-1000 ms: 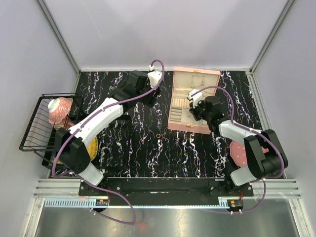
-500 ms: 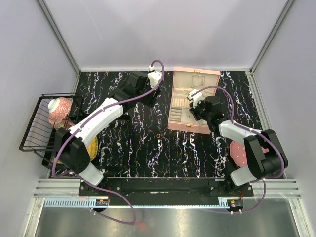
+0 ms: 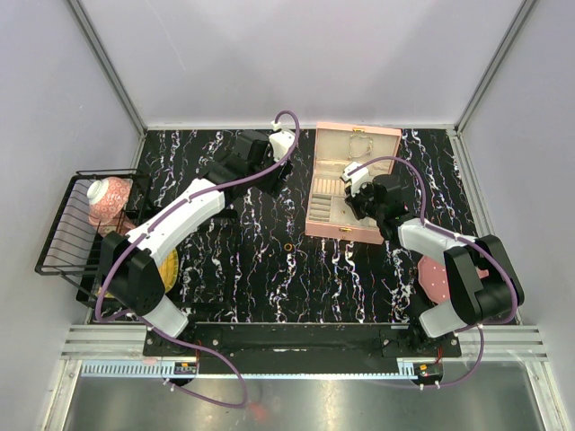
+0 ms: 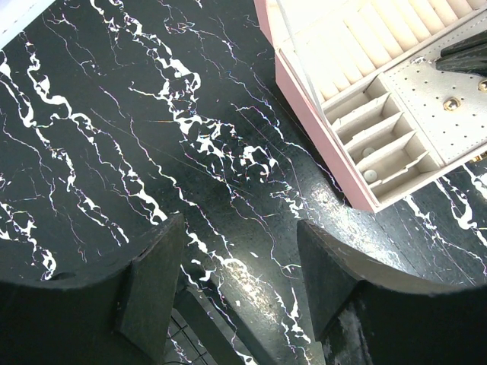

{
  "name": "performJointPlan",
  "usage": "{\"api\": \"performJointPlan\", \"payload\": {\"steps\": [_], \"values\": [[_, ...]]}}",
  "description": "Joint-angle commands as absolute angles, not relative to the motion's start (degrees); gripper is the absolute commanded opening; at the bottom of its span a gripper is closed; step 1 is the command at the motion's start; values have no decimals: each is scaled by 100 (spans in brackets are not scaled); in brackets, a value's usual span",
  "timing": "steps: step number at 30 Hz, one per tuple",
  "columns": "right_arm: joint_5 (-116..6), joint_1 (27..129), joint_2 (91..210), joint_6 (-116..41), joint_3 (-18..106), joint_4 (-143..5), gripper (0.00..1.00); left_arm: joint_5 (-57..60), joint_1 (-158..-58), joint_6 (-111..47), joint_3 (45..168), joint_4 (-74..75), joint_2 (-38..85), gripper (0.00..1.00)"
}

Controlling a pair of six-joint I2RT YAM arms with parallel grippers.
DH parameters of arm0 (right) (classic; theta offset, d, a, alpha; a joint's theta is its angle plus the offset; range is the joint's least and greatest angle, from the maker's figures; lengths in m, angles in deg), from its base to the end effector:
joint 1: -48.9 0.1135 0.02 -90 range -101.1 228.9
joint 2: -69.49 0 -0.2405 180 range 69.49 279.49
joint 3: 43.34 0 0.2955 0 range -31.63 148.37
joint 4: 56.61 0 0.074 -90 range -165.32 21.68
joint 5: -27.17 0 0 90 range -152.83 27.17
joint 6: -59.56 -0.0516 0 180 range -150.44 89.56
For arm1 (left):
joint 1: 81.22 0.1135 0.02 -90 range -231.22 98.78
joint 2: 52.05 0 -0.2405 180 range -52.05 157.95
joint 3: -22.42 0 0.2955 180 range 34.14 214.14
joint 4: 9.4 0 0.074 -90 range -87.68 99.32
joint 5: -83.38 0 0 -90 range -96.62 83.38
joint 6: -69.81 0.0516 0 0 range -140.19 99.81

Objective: Organize the mixed jewelry

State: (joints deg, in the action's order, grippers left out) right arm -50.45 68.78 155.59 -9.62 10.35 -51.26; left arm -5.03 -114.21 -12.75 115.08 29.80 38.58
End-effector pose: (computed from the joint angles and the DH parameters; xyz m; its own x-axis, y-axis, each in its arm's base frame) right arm 0.3384 0.1341 0.1385 -0.2180 -0.4480 -0.8670 -0.6303 0.7429 -0.2254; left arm 0.3498 -0.2288 0.2886 -0.4296 0.4332 -0.7923 0.6237 0.7768 0.0866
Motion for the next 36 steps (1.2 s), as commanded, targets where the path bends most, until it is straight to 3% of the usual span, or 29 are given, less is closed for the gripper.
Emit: {"api": "performJointPlan", "payload": {"steps": [1,36], "values": [[-5246,6947,15386,-900,1021,-4942,0,-380,-11392,-1351,11535,2772,3857,64],[-5131,6991,15316,-944,1039,-5083,1,-372,-11392,-1360,11482,2746,3866,64]]}}
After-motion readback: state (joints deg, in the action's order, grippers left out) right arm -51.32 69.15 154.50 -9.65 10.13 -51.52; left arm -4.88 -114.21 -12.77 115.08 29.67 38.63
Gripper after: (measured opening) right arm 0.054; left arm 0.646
